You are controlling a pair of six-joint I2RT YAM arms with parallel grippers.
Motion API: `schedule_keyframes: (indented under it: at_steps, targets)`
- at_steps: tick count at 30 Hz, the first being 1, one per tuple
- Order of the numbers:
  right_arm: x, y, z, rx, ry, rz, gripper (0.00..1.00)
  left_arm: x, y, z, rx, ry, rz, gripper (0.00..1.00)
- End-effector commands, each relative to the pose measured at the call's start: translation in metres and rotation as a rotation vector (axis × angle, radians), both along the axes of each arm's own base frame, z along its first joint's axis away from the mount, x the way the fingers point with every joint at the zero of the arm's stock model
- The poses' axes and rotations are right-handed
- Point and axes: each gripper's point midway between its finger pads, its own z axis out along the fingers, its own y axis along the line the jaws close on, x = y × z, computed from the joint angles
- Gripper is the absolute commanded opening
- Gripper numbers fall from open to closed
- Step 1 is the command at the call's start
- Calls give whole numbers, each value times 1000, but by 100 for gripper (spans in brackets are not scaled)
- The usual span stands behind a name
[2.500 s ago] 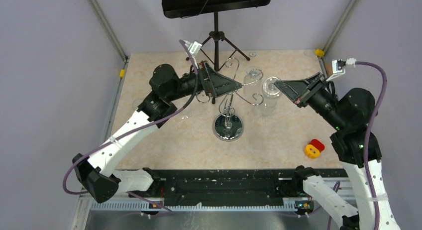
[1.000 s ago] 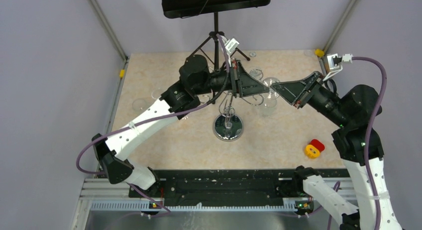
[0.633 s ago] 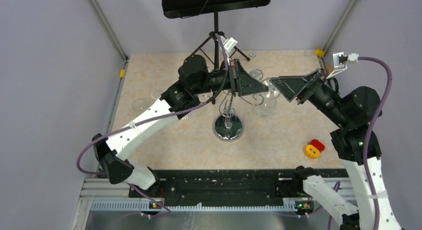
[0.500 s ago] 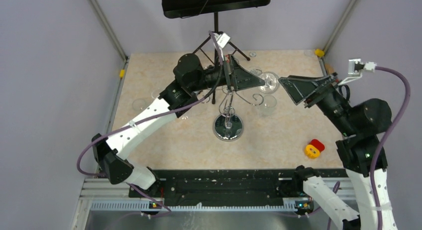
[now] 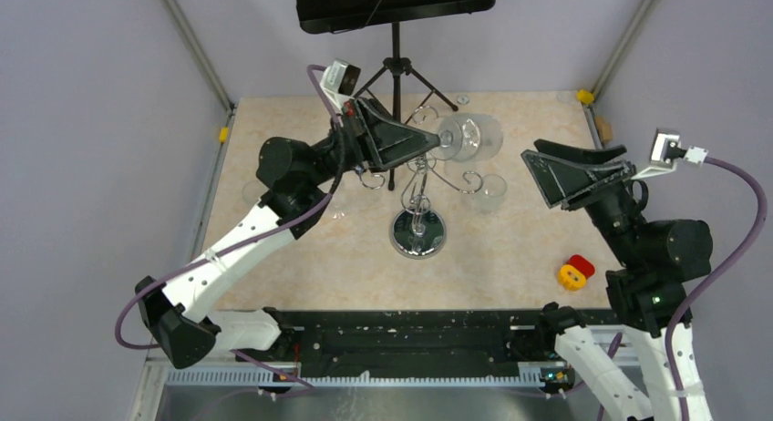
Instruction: Take the wine glass off the wine glass rack
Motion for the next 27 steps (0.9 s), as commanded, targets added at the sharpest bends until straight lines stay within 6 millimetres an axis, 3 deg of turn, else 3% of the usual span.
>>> schedule_keyframes:
  at_steps: [1,3,8,17,20,23,27]
  targets:
    - [-29,23,25,10,-161,194,90,-44,45,56,-243,-122,-68,0]
    - [-40,34,28,-8,-211,288,88,-47,47,58,-264,-115,-97,0]
    - [-93,47,47,-25,-453,534,84,-50,49,59,-299,-95,-168,0]
    - [-82,59,44,-80,-470,597,77,-50,47,58,-314,-79,-216,0]
    - [-91,58,46,-70,-544,634,68,-49,46,58,-310,-75,-217,0]
    - [-116,53,52,-50,-683,689,59,-48,45,57,-306,-74,-219,0]
    - [-120,54,55,-57,-719,727,47,-42,37,53,-290,-47,-244,0]
